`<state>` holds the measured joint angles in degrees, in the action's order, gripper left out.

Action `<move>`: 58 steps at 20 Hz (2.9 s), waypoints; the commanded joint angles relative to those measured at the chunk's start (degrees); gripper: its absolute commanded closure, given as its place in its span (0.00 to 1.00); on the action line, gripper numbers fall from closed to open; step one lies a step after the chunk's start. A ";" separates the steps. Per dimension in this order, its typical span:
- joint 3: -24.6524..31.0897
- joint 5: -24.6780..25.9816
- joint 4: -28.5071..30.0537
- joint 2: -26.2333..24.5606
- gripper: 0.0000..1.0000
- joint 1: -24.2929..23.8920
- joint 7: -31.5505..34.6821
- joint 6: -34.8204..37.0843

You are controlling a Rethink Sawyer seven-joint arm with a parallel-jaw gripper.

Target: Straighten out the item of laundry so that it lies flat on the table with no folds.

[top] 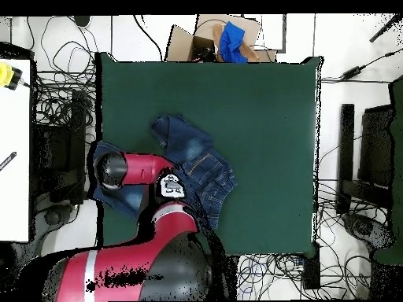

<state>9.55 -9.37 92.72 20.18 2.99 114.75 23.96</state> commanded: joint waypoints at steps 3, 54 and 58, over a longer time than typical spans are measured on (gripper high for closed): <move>-1.71 2.98 -2.68 -2.33 0.00 -1.61 3.06 2.81; 5.18 17.98 -7.43 7.15 0.00 -20.62 -13.13 28.66; 6.19 20.60 -3.05 7.44 0.00 -22.39 -12.47 24.03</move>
<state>10.40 5.73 80.41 30.49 -17.80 114.65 54.94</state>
